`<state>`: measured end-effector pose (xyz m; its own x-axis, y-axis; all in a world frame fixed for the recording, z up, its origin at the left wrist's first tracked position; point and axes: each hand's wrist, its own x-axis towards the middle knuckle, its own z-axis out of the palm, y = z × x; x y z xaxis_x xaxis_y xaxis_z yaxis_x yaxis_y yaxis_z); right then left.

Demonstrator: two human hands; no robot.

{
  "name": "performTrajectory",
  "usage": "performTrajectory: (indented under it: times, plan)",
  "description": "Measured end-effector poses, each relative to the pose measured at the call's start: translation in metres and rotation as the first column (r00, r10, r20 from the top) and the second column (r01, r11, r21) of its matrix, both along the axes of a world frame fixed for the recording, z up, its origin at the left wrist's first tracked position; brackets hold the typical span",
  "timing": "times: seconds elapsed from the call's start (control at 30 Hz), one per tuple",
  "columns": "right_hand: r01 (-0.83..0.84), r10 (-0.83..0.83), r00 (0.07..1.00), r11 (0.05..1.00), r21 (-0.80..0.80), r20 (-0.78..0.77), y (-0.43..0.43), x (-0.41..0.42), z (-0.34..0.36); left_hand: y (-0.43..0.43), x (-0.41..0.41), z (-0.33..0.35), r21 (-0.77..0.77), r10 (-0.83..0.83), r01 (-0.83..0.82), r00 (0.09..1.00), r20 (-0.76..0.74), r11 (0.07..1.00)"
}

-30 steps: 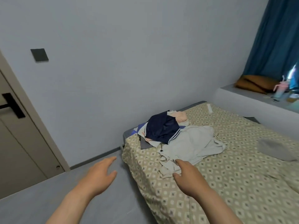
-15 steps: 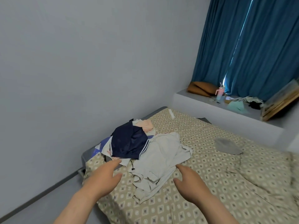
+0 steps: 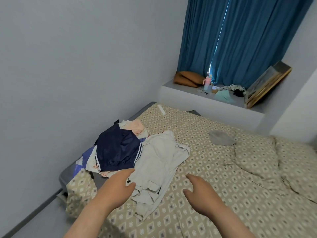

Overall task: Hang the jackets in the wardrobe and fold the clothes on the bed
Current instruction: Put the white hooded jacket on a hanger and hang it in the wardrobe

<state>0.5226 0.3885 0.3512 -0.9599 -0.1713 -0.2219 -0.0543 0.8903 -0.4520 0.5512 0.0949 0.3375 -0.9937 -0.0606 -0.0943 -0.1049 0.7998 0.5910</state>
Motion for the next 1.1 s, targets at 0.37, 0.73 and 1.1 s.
performTrajectory:
  times: [0.37,0.73,1.1]
  plan:
    - [0.098,-0.088,0.988,0.992,-0.076,0.124,-0.004,-0.085,-0.046,-0.005,-0.104,-0.019,-0.050,-0.075,0.080,0.993,0.090,0.996]
    - [0.184,-0.170,0.965,0.982,-0.049,0.200,0.007,-0.187,-0.087,-0.001,-0.231,-0.052,-0.053,-0.147,0.159,0.973,0.180,0.986]
    - [0.375,-0.380,0.873,0.924,0.077,0.305,-0.017,-0.237,-0.133,-0.016,-0.353,-0.131,0.019,-0.376,0.390,0.873,0.309,0.921]
